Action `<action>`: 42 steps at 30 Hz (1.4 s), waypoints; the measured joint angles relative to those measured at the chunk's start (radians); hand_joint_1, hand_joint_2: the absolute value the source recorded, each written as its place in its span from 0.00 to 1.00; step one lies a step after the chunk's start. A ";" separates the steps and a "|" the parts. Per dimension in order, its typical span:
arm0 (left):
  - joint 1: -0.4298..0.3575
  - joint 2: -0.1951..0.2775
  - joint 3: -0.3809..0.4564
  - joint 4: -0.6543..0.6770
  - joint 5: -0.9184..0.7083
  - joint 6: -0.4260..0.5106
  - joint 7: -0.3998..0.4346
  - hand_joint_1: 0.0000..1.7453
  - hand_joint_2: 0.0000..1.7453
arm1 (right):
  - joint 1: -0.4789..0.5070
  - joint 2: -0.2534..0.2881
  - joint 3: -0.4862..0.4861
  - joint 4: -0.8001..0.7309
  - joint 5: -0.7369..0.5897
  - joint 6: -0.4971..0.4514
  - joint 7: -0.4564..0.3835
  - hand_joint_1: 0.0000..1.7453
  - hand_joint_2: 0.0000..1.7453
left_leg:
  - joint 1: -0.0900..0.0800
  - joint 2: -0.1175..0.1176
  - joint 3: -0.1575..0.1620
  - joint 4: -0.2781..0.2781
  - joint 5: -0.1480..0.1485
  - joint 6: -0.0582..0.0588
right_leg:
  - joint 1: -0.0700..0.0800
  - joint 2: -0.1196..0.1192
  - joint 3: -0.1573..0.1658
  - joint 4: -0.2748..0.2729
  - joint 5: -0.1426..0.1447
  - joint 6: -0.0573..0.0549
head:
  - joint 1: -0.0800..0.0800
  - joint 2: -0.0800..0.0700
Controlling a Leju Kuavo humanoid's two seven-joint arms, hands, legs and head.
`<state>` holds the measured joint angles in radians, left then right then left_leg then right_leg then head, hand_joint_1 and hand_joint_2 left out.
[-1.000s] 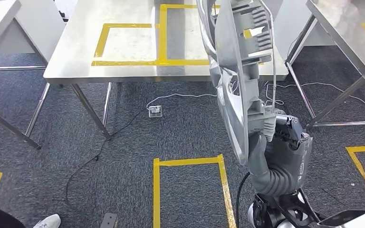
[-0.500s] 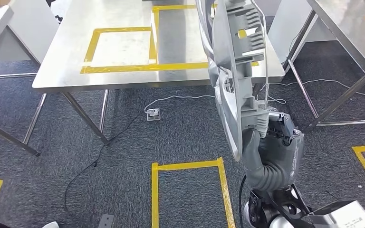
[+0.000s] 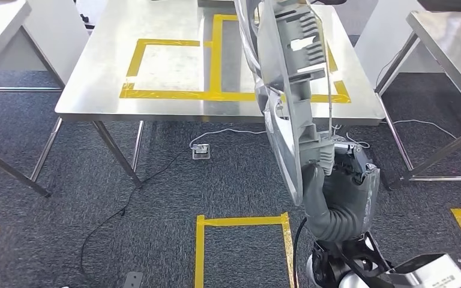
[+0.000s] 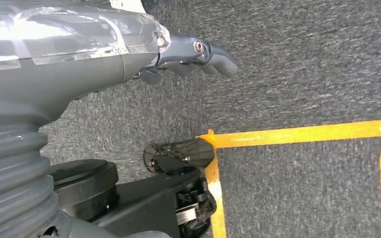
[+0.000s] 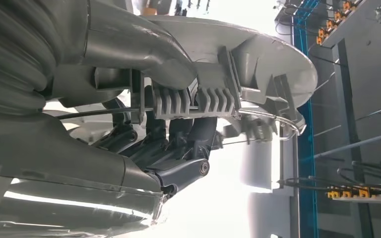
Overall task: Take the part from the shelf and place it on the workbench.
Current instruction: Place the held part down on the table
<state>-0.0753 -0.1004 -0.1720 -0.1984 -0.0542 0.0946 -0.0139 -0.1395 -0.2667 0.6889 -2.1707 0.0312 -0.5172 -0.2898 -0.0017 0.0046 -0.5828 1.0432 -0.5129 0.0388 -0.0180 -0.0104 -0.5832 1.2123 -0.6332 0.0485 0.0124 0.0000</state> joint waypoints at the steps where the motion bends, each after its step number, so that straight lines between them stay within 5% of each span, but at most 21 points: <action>1: 0.000 0.000 0.000 0.000 0.000 0.000 0.000 0.00 1.00 | 0.000 0.000 0.000 0.000 0.000 0.000 0.000 1.00 1.00 | -0.002 -0.002 0.005 0.000 -0.005 0.002 | 0.000 0.001 -0.034 0.048 -0.019 0.000 | 0.003 0.000; 3: 0.002 0.000 0.000 0.000 0.002 0.000 0.001 0.00 1.00 | 0.001 0.000 0.000 0.002 -0.001 0.000 0.000 1.00 1.00 | -0.009 -0.009 0.026 0.000 -0.020 0.005 | 0.005 0.002 -0.079 0.069 -0.001 -0.009 | 0.009 0.000; 6: 0.002 -0.001 0.000 0.001 0.006 0.001 0.001 0.00 1.00 | 0.002 0.000 -0.001 0.004 -0.002 -0.001 -0.002 1.00 1.00 | -0.019 -0.018 0.061 -0.003 -0.043 0.006 | 0.025 0.006 -0.058 -0.079 0.132 -0.047 | 0.014 0.000; 8: 0.001 -0.005 0.000 0.001 0.009 0.001 0.001 0.00 1.00 | 0.001 0.000 -0.002 0.004 -0.002 -0.001 -0.004 1.00 1.00 | -0.017 -0.019 0.067 -0.007 -0.053 -0.001 | 0.038 0.009 -0.037 -0.155 0.151 -0.074 | 0.017 0.000; 10: 0.002 -0.008 0.000 0.001 0.010 0.001 0.001 0.00 1.00 | 0.001 0.000 -0.002 0.004 -0.002 -0.001 -0.006 1.00 1.00 | -0.015 -0.017 0.073 -0.003 -0.050 -0.011 | 0.041 0.012 -0.020 -0.187 0.146 -0.086 | 0.021 0.000; 13: 0.000 -0.008 0.000 0.001 0.011 0.001 0.001 0.00 1.00 | 0.003 0.001 -0.001 0.004 -0.004 -0.001 -0.008 1.00 1.00 | -0.015 -0.012 0.063 0.047 -0.072 -0.024 | 0.027 0.008 0.021 -0.223 0.159 -0.083 | 0.024 0.000; 17: 0.000 -0.002 0.000 0.001 0.015 0.001 0.000 0.00 1.00 | 0.002 0.005 -0.001 0.005 -0.007 -0.001 -0.011 1.00 1.00 | 0.009 -0.009 -0.072 0.225 -0.143 -0.057 | 0.009 0.006 0.044 -0.233 0.146 -0.068 | 0.011 0.000; 19: 0.003 0.000 0.000 0.001 0.018 0.001 0.001 0.00 1.00 | 0.004 0.005 -0.001 0.005 -0.009 -0.001 -0.011 1.00 1.00 | 0.025 -0.004 -0.089 0.191 -0.092 -0.078 | -0.005 0.007 0.061 -0.231 0.130 -0.053 | 0.004 0.000; 21: 0.004 0.000 0.000 0.001 0.019 0.001 0.001 0.00 1.00 | 0.005 0.005 -0.001 0.005 -0.010 -0.001 -0.011 1.00 1.00 | 0.038 0.005 -0.065 0.083 -0.002 -0.101 | -0.017 0.008 0.081 -0.224 0.109 -0.033 | -0.010 0.000; 22: 0.004 0.000 0.000 0.001 0.019 0.001 0.001 0.00 1.00 | 0.005 0.005 -0.001 0.005 -0.010 -0.001 -0.012 1.00 1.00 | 0.039 0.010 -0.055 0.043 0.018 -0.102 | -0.019 0.009 0.086 -0.219 0.099 -0.023 | -0.019 0.000; 24: 0.005 0.001 0.000 0.001 0.019 0.001 0.002 0.00 1.00 | 0.005 0.005 -0.002 0.005 -0.010 -0.001 -0.014 1.00 1.00 | 0.036 0.015 -0.053 0.023 0.016 -0.084 | -0.019 0.008 0.090 -0.212 0.084 -0.005 | -0.025 0.000; 27: 0.006 0.002 0.000 0.001 0.019 0.001 0.002 0.00 1.00 | 0.004 0.005 -0.004 0.005 -0.010 -0.001 -0.015 1.00 1.00 | 0.033 0.010 -0.042 0.025 0.013 -0.053 | -0.024 0.006 0.088 -0.191 0.076 0.007 | -0.009 0.000; 29: 0.005 0.002 0.000 0.001 0.019 0.001 0.002 0.00 1.00 | 0.003 0.005 -0.005 0.004 -0.010 0.000 -0.015 1.00 1.00 | 0.031 0.008 -0.030 0.023 0.006 -0.041 | -0.024 0.005 0.039 -0.099 0.056 0.010 | 0.003 0.000; 32: 0.005 0.003 0.000 0.001 0.019 0.001 0.002 0.00 1.00 | 0.004 0.005 -0.007 0.004 -0.010 0.001 -0.015 1.00 1.00 | 0.021 0.004 -0.008 0.022 -0.015 -0.027 | -0.015 0.006 -0.081 0.076 -0.013 0.007 | 0.023 0.000; 34: 0.005 0.003 0.000 0.001 0.019 0.001 0.002 0.00 1.00 | 0.004 0.005 -0.008 0.005 -0.010 0.001 -0.016 1.00 1.00 | 0.012 0.000 0.014 0.022 -0.032 -0.023 | -0.004 0.006 -0.110 0.071 0.005 -0.009 | 0.032 0.000; 37: 0.005 -0.001 0.000 0.001 0.020 0.001 0.001 0.00 1.00 | 0.004 0.005 -0.009 0.005 -0.010 0.001 -0.016 1.00 1.00 | 0.002 -0.005 0.042 0.018 -0.055 -0.021 | 0.028 0.010 -0.084 -0.092 0.137 -0.064 | 0.034 0.000; 39: 0.005 -0.006 -0.001 0.001 0.020 0.001 0.001 0.00 1.00 | 0.003 0.005 -0.010 0.004 -0.010 0.002 -0.018 1.00 1.00 | 0.003 -0.006 0.049 0.015 -0.063 -0.027 | 0.043 0.012 -0.070 -0.155 0.168 -0.090 | 0.032 0.000; 42: 0.005 -0.007 -0.001 0.001 0.022 0.001 0.002 0.00 1.00 | 0.004 0.005 -0.010 0.003 -0.010 0.004 -0.019 1.00 1.00 | 0.004 -0.006 0.064 0.021 -0.059 -0.044 | 0.041 0.011 -0.033 -0.195 0.171 -0.091 | 0.036 0.000</action>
<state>-0.0707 -0.1079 -0.1731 -0.1973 -0.0317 0.0953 -0.0124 -0.1356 -0.2619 0.6794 -2.1679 0.0210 -0.5130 -0.3089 0.0021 -0.0015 -0.5192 1.0639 -0.5723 -0.0055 0.0233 0.0007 -0.6167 1.0174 -0.4625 -0.0429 0.0483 0.0000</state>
